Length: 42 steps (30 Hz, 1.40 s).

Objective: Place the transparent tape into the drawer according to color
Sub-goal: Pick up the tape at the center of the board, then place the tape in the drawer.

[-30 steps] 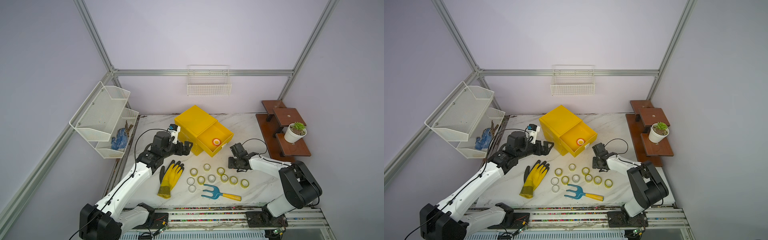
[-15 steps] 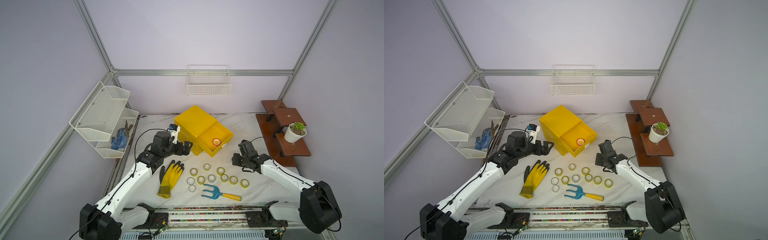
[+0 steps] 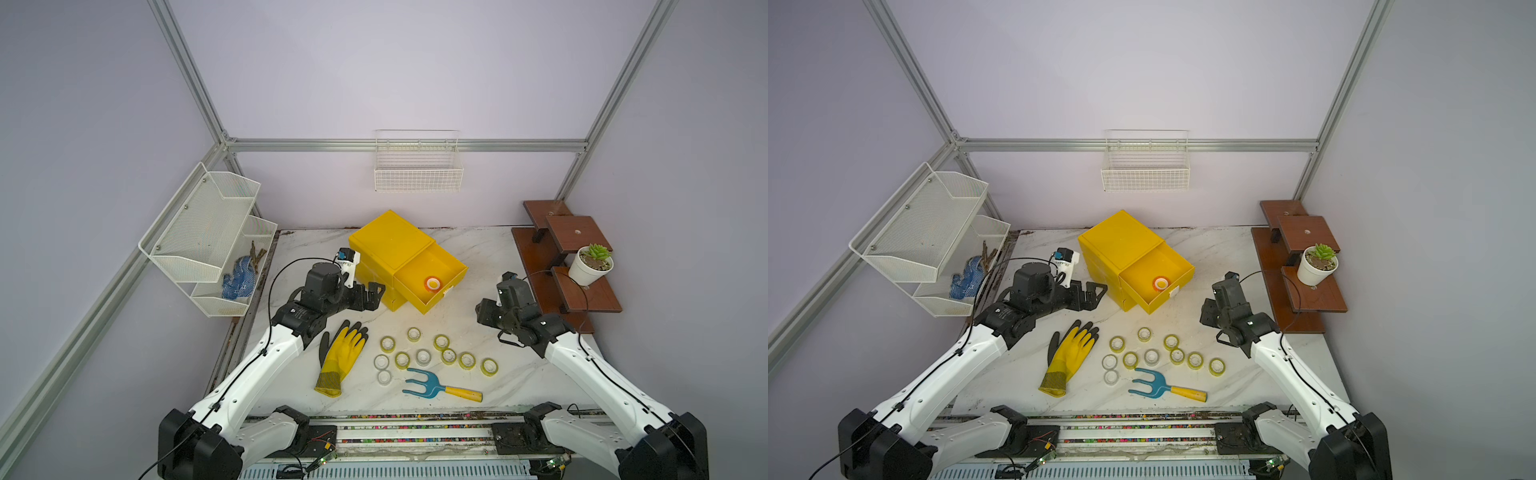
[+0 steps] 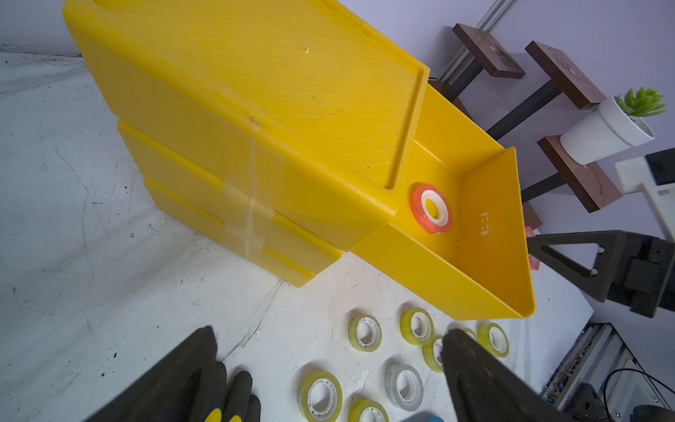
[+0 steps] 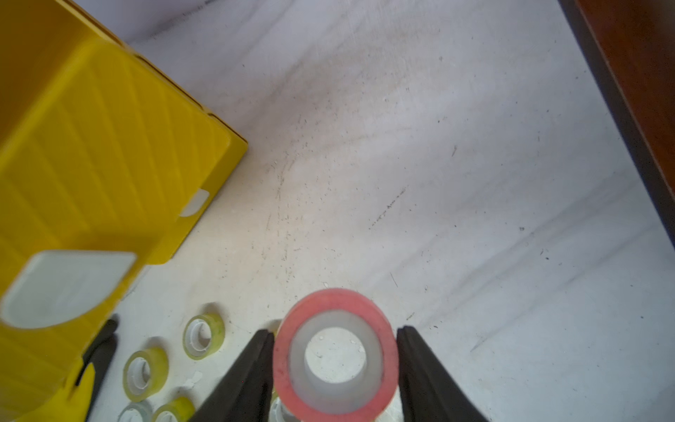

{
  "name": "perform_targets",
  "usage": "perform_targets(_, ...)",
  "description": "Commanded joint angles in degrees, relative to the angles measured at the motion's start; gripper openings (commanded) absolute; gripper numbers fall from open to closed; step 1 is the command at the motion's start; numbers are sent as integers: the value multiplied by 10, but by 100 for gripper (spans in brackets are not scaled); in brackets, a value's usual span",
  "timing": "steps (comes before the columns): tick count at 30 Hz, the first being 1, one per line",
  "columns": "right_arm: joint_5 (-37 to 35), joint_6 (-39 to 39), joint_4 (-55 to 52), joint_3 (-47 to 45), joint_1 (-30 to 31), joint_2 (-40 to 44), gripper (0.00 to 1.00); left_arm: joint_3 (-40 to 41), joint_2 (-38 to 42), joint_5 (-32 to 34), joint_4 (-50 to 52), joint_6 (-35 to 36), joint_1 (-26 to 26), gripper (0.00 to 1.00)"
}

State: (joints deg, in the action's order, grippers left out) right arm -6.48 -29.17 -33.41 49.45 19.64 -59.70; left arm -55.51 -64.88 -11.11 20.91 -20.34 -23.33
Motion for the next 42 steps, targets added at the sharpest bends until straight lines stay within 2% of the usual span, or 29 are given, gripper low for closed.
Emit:
perform_targets(1, 18, 27, -4, 48, -2, 25, 49, -17, 15, 1, -7, 10, -3, 100)
perform_targets(5, 74, 40, 19, 99, 0, 18, 47, -16, 15, 0, -8, 9, -3, 100)
perform_targets(8, 111, 39, 44, 147, 19, -19, 46, -16, 13, 0, -8, 8, -3, 100)
perform_targets(16, 106, 71, 58, 272, 124, -182, 47, -14, 12, 2, -10, 6, -4, 100)
perform_targets(22, 83, 86, 54, 292, 136, -240, 49, -14, 10, 4, -9, 6, -3, 100)
perform_targets(27, 74, 93, 78, 278, 137, -217, 63, -15, 7, 4, -8, 9, -3, 100)
perform_targets(31, 68, 101, 86, 266, 137, -184, 70, -18, 2, 7, -8, 5, -3, 100)
perform_targets(37, 24, 63, 95, 188, 134, -121, 68, -42, -2, 25, -5, -26, -2, 100)
perform_targets(38, 11, 57, 97, 171, 133, -109, 62, -49, -4, 35, -3, -33, -2, 100)
perform_targets(42, -9, 30, 92, 108, 104, -59, 53, -89, -20, 83, 12, -50, -2, 100)
